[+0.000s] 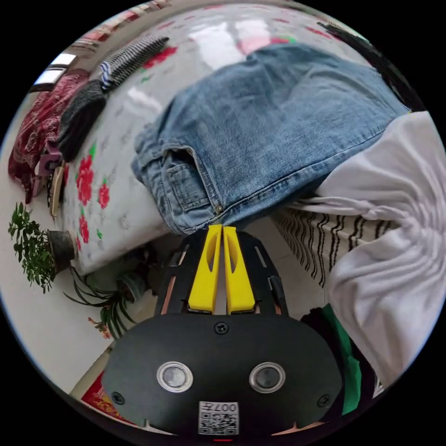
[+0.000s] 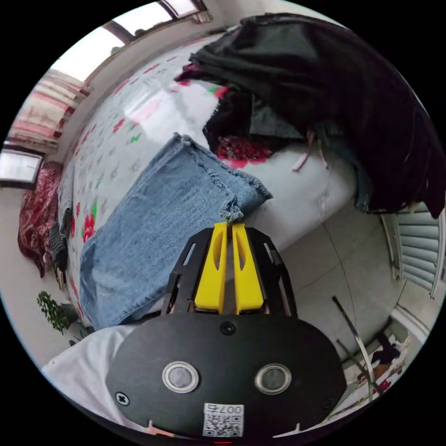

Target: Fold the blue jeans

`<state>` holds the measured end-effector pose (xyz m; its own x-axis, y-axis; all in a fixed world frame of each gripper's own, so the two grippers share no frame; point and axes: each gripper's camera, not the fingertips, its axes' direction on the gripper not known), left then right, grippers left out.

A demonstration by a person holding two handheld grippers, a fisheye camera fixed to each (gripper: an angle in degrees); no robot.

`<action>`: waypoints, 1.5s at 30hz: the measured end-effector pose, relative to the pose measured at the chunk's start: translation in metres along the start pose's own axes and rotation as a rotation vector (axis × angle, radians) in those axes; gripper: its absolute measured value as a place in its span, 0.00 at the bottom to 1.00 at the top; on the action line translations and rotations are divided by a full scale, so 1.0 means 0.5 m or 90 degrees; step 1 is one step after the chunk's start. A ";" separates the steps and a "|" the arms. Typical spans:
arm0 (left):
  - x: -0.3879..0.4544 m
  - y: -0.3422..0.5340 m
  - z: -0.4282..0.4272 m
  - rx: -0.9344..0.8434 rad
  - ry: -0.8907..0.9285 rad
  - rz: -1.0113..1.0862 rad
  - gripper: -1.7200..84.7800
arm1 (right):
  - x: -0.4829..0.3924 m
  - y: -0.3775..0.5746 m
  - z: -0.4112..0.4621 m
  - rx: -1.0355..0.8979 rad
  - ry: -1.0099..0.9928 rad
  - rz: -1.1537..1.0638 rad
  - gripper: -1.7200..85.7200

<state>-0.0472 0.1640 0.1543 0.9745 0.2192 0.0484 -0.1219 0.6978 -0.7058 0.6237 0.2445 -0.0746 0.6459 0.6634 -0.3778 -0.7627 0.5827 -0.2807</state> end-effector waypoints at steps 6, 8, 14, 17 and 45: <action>-0.022 0.015 -0.023 0.023 -0.001 -0.047 0.01 | -0.140 -0.005 -0.103 0.210 0.043 -0.169 0.04; -0.046 0.024 -0.026 0.027 0.033 -0.079 0.01 | -0.237 -0.012 -0.094 0.190 -0.024 -0.308 0.04; -0.139 0.139 -0.074 0.097 0.132 -0.167 0.09 | -0.577 -0.041 0.016 -0.073 -0.281 -0.639 0.08; -0.238 0.209 -0.105 0.175 0.160 -0.287 0.09 | -0.713 -0.077 0.073 -0.212 -0.381 -0.666 0.11; -0.541 -0.082 -0.025 0.103 0.268 -0.183 0.14 | -1.216 -0.291 0.584 -0.964 -0.409 -0.404 0.06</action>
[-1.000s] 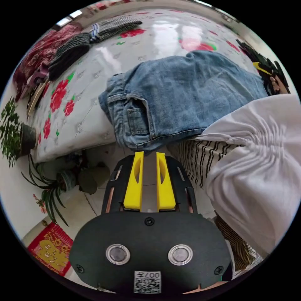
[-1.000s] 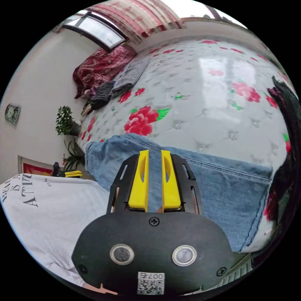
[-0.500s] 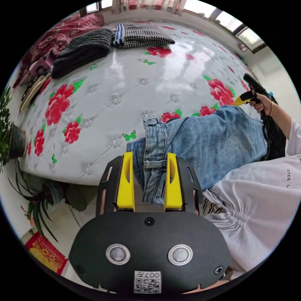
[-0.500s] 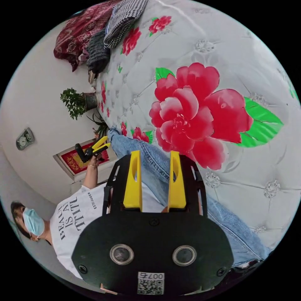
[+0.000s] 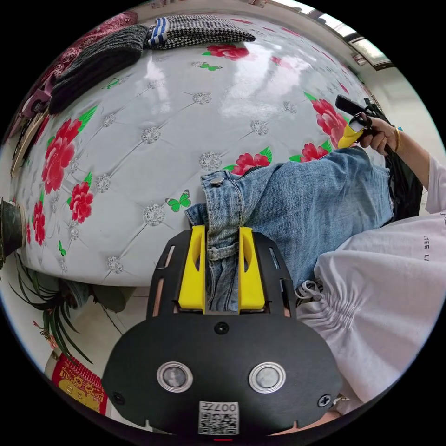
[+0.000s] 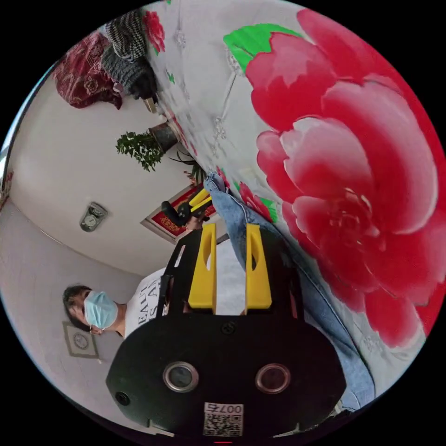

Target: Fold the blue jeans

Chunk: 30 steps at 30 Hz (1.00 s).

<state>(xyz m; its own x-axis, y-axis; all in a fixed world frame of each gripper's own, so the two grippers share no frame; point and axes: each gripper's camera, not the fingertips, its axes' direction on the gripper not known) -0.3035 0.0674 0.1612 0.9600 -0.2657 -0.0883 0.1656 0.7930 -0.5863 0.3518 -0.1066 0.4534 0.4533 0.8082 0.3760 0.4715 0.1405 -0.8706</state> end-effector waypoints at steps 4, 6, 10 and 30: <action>-0.008 0.002 -0.012 0.005 0.005 -0.004 0.14 | -0.084 -0.033 0.086 -0.089 0.169 -0.116 0.03; -0.016 0.004 -0.018 0.013 0.016 -0.014 0.14 | -0.140 -0.004 0.050 -0.044 0.235 -0.171 0.04; -0.014 -0.001 -0.026 0.007 0.007 -0.006 0.14 | -0.189 0.094 -0.110 0.119 0.442 -0.127 0.06; -0.001 0.000 -0.056 0.015 0.008 -0.019 0.14 | -0.055 -0.004 -0.051 0.015 0.246 0.024 0.13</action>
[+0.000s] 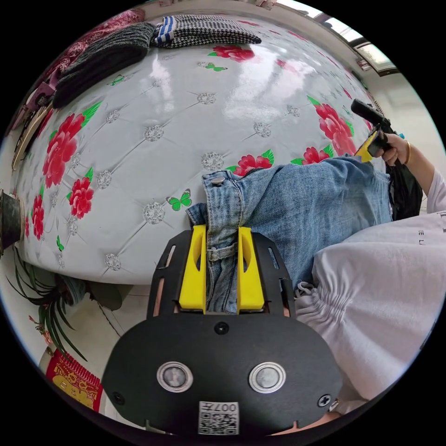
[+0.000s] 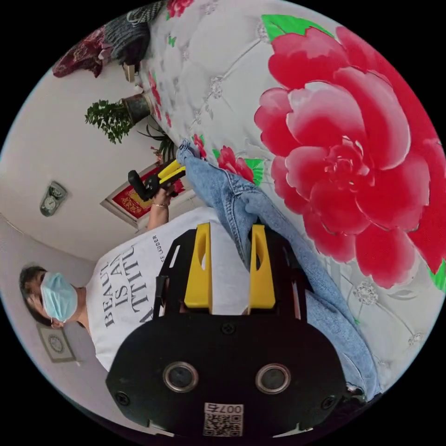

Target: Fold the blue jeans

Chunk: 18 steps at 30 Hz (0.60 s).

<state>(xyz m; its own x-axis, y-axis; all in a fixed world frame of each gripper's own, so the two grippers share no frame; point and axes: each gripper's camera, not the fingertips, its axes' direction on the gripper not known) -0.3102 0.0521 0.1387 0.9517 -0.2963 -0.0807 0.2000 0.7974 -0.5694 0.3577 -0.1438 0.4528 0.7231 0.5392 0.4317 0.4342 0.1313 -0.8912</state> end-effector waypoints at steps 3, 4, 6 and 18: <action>0.009 0.001 -0.002 -0.001 -0.007 0.000 0.14 | 0.009 -0.053 0.043 -0.043 -0.004 0.063 0.12; 0.011 0.002 -0.003 -0.001 -0.009 0.001 0.14 | 0.006 -0.056 0.046 -0.041 -0.049 0.056 0.11; 0.016 0.008 -0.008 0.005 -0.011 -0.002 0.13 | 0.009 -0.045 0.037 -0.006 -0.096 0.054 0.10; 0.045 0.032 -0.019 0.013 -0.038 -0.037 0.11 | -0.023 -0.055 0.123 0.113 -0.103 0.058 0.04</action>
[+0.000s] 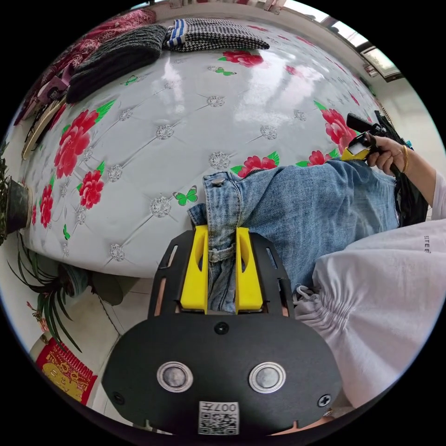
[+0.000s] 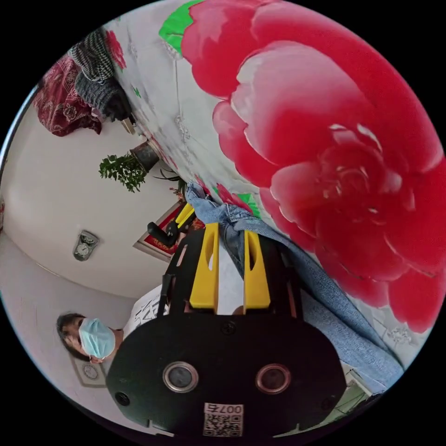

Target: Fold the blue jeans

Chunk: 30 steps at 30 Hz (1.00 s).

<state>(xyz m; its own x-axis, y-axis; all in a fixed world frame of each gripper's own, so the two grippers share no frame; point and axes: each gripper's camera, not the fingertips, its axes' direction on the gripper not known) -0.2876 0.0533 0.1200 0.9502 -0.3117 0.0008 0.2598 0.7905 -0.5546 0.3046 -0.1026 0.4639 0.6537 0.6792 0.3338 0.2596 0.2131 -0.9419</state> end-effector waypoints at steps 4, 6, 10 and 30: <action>-0.007 -0.017 -0.032 0.022 -0.025 -0.006 0.10 | -0.061 0.036 -0.040 0.107 -0.032 -0.087 0.03; -0.012 -0.058 -0.064 0.067 -0.031 0.006 0.09 | -0.089 0.056 -0.055 0.154 -0.019 -0.122 0.03; -0.007 -0.157 -0.115 0.160 -0.076 0.049 0.09 | -0.128 0.102 -0.121 0.367 -0.066 -0.159 0.03; -0.140 0.018 -0.098 0.150 0.102 -0.263 0.18 | -0.198 0.381 0.483 0.322 0.489 -0.375 0.10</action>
<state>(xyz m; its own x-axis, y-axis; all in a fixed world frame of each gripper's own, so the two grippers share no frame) -0.3602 0.0564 0.0745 0.7264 -0.6860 0.0417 0.6577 0.6763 -0.3318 0.1177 0.0407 0.2426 0.8373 -0.2061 0.5065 0.4698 0.7450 -0.4736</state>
